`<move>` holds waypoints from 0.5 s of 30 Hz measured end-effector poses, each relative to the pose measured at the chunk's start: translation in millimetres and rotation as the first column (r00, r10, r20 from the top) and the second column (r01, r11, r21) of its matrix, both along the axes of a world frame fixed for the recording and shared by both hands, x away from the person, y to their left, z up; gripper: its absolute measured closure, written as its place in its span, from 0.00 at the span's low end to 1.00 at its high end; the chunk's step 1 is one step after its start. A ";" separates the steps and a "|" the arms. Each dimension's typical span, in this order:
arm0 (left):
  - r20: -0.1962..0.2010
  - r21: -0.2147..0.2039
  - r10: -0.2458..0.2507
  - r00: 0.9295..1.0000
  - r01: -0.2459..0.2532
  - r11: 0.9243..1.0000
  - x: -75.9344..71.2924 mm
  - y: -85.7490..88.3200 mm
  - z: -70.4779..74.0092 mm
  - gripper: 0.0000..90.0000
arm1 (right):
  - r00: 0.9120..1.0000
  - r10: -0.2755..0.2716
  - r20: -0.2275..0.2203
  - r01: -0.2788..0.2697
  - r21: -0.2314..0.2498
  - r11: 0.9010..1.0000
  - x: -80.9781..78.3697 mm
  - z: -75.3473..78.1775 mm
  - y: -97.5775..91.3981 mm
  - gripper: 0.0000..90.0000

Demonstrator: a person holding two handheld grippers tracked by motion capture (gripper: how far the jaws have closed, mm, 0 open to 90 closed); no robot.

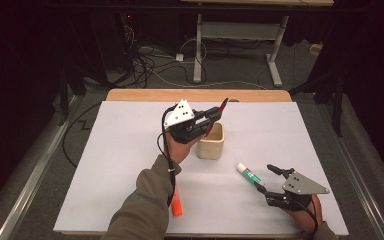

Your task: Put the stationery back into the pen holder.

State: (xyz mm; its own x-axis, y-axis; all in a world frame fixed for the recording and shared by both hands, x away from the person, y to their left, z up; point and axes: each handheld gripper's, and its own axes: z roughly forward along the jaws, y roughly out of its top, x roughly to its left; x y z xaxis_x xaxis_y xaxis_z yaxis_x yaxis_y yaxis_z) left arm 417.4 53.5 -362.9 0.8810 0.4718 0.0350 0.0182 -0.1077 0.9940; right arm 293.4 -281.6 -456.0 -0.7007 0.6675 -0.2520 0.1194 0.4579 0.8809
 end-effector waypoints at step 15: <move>-0.014 0.004 0.004 1.000 -0.004 1.000 9.8 -1.3 -11.2 0.86 | 1.000 -0.002 -0.002 0.002 0.000 1.000 0.0 -0.3 0.1 0.35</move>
State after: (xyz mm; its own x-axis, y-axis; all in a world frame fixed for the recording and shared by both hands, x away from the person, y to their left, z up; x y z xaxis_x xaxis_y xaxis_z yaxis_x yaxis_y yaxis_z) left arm 427.2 52.2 -374.1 0.8796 0.4751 0.0245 0.0328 -0.1119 0.9932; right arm 293.3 -281.5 -456.3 -0.6996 0.6691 -0.2508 0.1220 0.4576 0.8807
